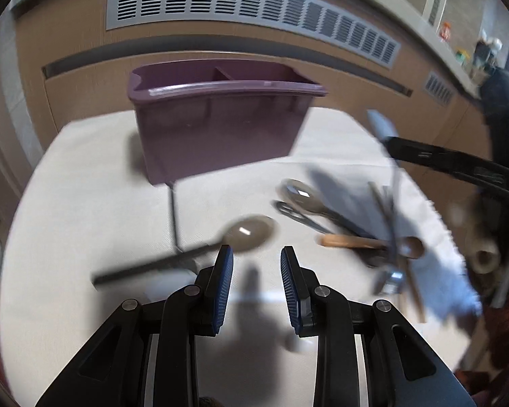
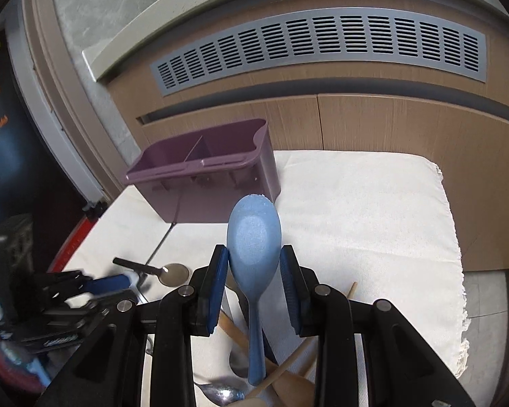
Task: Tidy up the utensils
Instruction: 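Grasp the light-blue spoon with the right tool while the left grasps the brown spoon, then put the light-blue spoon in the caddy with the right tool while the left drops the brown spoon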
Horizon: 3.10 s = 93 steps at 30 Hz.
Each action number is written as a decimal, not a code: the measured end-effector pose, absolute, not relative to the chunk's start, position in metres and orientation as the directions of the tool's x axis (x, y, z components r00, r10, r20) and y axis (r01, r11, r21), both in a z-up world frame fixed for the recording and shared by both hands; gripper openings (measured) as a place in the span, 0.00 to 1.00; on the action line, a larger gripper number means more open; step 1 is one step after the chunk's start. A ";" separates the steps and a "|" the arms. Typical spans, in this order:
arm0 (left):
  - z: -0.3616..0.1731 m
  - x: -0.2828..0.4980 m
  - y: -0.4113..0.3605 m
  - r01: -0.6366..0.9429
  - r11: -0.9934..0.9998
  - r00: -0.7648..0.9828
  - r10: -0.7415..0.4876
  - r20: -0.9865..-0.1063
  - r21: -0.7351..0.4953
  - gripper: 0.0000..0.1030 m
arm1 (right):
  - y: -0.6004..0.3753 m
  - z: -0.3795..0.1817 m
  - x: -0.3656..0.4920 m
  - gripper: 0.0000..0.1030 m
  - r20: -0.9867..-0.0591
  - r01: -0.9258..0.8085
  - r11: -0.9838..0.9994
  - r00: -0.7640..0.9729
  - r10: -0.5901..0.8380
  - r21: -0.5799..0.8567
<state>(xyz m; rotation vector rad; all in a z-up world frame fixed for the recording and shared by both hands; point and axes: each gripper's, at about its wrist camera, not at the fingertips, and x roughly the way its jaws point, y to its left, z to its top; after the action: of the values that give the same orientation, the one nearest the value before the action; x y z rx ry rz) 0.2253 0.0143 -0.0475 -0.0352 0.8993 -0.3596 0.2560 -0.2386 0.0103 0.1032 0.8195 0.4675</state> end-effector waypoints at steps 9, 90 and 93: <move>-0.076 0.265 0.092 0.140 0.928 0.475 -0.370 -0.799 -0.346 0.29 | -0.236 -0.008 0.258 0.29 -0.707 -0.346 0.899 0.564 0.427 0.267; 0.053 0.344 0.055 0.113 0.965 0.879 -0.208 -0.429 -0.236 0.30 | -0.154 0.067 0.376 0.29 -0.452 -0.448 0.884 0.767 0.457 0.134; 0.034 0.346 0.049 0.113 0.968 0.841 -0.214 -0.496 -0.225 0.30 | -0.155 0.047 0.372 0.29 -0.510 -0.440 0.887 0.735 0.447 0.142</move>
<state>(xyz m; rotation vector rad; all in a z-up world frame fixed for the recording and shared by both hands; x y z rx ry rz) 0.3458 0.0494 0.0338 -0.1899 0.5448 -0.1738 0.3716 -0.1554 0.0471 0.0114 0.5639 0.4874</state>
